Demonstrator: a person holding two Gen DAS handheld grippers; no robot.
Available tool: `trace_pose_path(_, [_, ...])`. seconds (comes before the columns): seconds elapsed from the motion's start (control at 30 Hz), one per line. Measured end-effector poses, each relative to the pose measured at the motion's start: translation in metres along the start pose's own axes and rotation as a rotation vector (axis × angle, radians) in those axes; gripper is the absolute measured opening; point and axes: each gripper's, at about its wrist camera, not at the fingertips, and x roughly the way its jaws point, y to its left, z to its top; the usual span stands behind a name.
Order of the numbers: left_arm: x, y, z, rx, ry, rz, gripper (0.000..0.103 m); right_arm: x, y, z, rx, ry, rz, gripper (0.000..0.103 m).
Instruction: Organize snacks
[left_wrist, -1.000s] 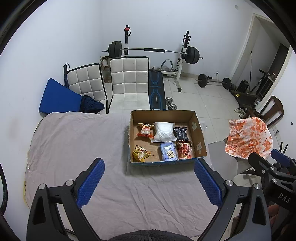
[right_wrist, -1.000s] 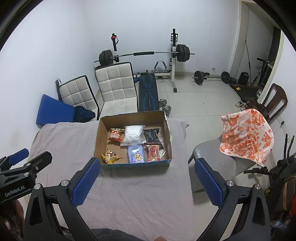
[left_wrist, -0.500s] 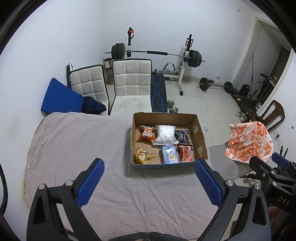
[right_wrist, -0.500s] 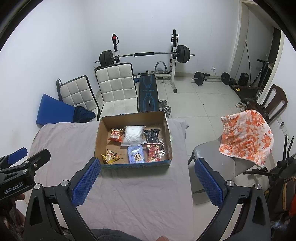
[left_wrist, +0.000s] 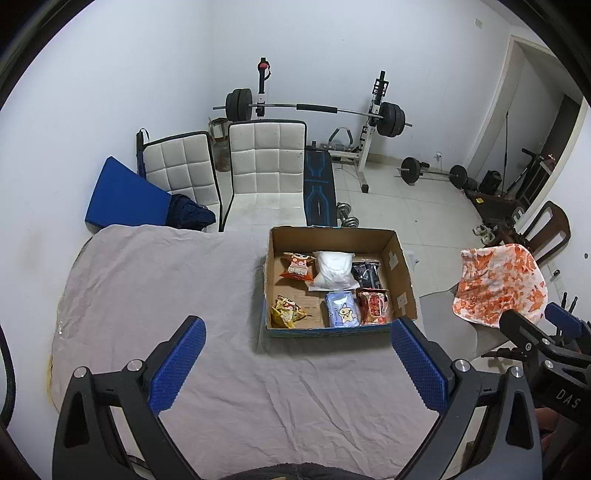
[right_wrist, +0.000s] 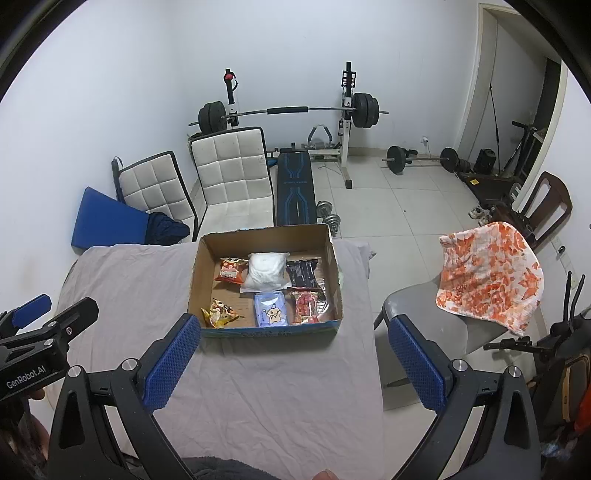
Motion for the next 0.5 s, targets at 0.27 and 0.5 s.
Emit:
trace_pose_path(0.27, [0.0004,0.0012,-0.0043,-0.003,0.008,0.005,0.103,-0.0011,0.0023,-0.0001,-0.011,0.004,0.01,0.103])
trace_pose_path(0.5, [0.0002,0.0019,-0.0057,-0.005,0.002,0.002,0.103,-0.001,0.0025,-0.0006,-0.015,0.001,0.009,0.103])
